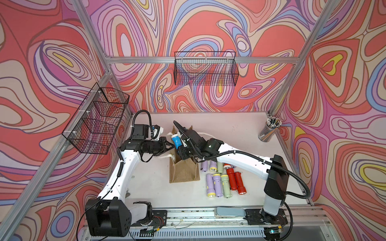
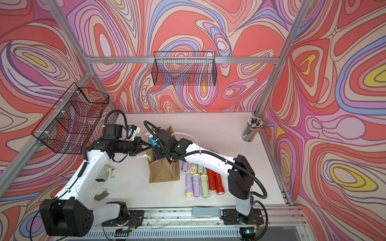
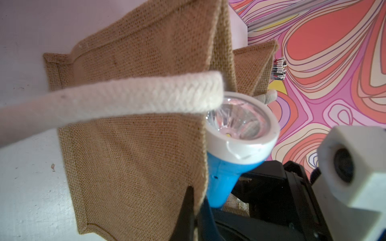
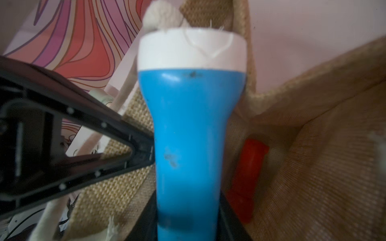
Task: Put the flashlights into the tote bags
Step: Place the flashlight in the canvas bag.
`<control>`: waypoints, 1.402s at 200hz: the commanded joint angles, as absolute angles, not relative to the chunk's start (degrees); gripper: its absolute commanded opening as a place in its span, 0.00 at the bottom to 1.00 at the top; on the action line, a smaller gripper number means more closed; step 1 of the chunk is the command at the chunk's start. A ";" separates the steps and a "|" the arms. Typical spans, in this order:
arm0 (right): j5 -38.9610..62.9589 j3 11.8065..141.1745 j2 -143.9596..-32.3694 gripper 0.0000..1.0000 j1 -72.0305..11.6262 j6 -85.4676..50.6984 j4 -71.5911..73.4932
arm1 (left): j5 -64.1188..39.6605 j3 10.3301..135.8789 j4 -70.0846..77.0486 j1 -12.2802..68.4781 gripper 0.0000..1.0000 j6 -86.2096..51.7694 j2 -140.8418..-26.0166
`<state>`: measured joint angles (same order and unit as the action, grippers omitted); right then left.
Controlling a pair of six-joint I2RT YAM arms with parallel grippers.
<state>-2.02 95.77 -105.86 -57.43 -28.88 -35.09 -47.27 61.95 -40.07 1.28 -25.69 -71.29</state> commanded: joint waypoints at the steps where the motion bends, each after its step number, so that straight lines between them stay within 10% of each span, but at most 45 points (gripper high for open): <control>1: -3.00 98.10 -103.01 0.06 -57.84 -32.18 -45.13 | -50.25 62.39 -38.39 0.86 0.00 -25.26 -72.10; 280: 12.85 110.86 -120.80 0.05 -47.85 -29.73 -53.40 | -59.37 60.16 -37.87 0.88 0.00 -21.03 -71.51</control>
